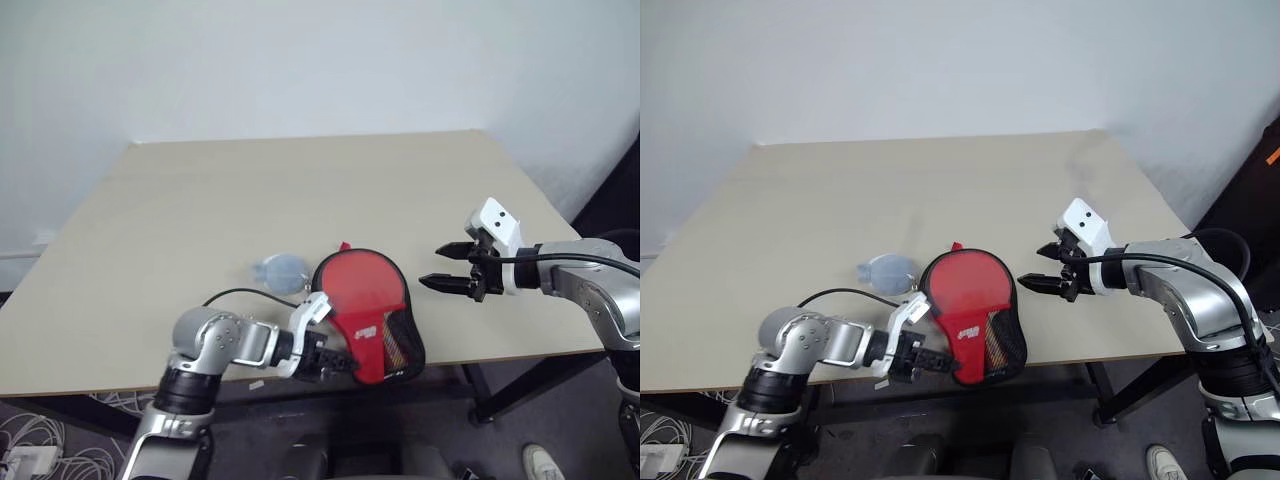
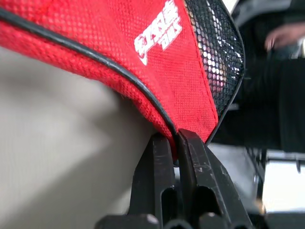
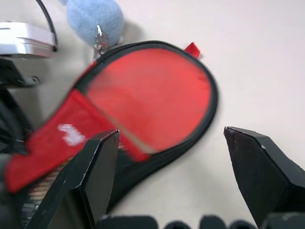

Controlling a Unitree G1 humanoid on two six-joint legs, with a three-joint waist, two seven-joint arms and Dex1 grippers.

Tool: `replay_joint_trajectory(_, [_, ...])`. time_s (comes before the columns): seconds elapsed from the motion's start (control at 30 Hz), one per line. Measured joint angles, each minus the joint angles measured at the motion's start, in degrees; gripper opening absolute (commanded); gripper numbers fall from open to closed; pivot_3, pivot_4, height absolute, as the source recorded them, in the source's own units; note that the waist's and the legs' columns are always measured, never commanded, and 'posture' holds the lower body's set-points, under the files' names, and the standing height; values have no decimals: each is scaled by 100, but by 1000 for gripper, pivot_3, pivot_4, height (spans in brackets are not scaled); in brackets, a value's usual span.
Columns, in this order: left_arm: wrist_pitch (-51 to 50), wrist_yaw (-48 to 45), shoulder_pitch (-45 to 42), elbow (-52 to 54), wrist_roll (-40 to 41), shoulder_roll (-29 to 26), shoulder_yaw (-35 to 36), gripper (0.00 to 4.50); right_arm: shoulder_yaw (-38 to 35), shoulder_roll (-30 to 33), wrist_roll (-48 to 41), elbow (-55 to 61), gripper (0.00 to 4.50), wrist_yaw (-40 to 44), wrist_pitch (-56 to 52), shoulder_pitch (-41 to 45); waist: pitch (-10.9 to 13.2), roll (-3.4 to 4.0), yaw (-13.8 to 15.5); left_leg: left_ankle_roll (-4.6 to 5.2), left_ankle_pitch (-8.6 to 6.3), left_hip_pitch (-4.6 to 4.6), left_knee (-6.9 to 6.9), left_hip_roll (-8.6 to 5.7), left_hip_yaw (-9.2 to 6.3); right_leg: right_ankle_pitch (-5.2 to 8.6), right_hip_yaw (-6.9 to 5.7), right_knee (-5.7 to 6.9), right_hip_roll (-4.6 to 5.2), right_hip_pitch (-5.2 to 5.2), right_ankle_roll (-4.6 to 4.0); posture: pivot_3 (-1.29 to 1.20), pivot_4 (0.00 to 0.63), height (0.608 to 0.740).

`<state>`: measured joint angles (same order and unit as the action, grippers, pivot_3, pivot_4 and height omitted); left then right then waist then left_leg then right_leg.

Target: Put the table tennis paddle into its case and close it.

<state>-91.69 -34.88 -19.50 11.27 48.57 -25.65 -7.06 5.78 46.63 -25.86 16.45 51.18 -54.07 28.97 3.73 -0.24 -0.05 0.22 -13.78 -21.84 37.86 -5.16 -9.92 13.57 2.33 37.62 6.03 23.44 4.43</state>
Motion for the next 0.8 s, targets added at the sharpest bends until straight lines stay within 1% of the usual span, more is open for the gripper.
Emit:
replay_joint_trajectory(0.07, [-12,-80,142,155,180,-270,-113,24,8,-1,5,-2,3819,4,1,0,0,1,3,-1,-1,0,0,6,-1,1,0,0,1,0,-1,0,0,698])
replay_joint_trajectory(0.1, [-16,-87,176,183,222,-313,-129,24,11,-3,4,-2,3819,2,-2,0,0,1,7,0,0,-1,1,6,-1,1,-1,-1,2,-1,-1,0,0,698])
replay_joint_trajectory(0.23, [28,-73,219,183,232,-305,-123,24,18,-17,-7,12,3819,-16,-48,-1,1,1,26,1,0,-3,2,5,0,1,-1,-1,4,-1,-1,0,0,698])
replay_joint_trajectory(0.37, [440,-87,249,185,115,-294,-180,24,18,-28,-14,35,3819,-56,-126,-31,1,1,27,0,0,-3,2,6,0,0,-1,-1,3,0,-2,0,0,698])
replay_joint_trajectory(0.47, [732,-135,249,208,-49,-325,-350,24,18,-45,-12,35,3819,-83,-139,-30,1,1,27,-1,0,-3,2,6,3,0,-1,-1,3,-1,-2,0,0,698])
replay_joint_trajectory(0.57, [914,-191,250,240,-132,-395,-460,705,35,-71,-10,34,3819,-104,-140,-22,1,1,27,0,0,-3,1,6,3,1,-1,-1,3,-1,-2,0,0,698])
replay_joint_trajectory(0.6, [1017,-205,250,252,-191,-423,-507,1008,45,-77,-8,33,3819,-105,-140,-14,1,1,27,0,0,-3,1,6,3,1,-1,-1,3,-1,-2,0,0,698])
replay_joint_trajectory(0.67, [1131,-301,253,322,-239,-476,-576,1748,67,-79,-5,32,3819,-106,-140,-1,1,1,27,0,0,-3,1,6,4,1,-1,-1,3,-1,-2,0,0,698])
replay_joint_trajectory(0.8, [1196,-451,303,515,-229,-486,-609,3077,123,-88,-7,32,3819,-107,-141,2,0,2,47,0,0,-2,4,8,4,1,-2,-1,6,-6,-2,0,0,698])
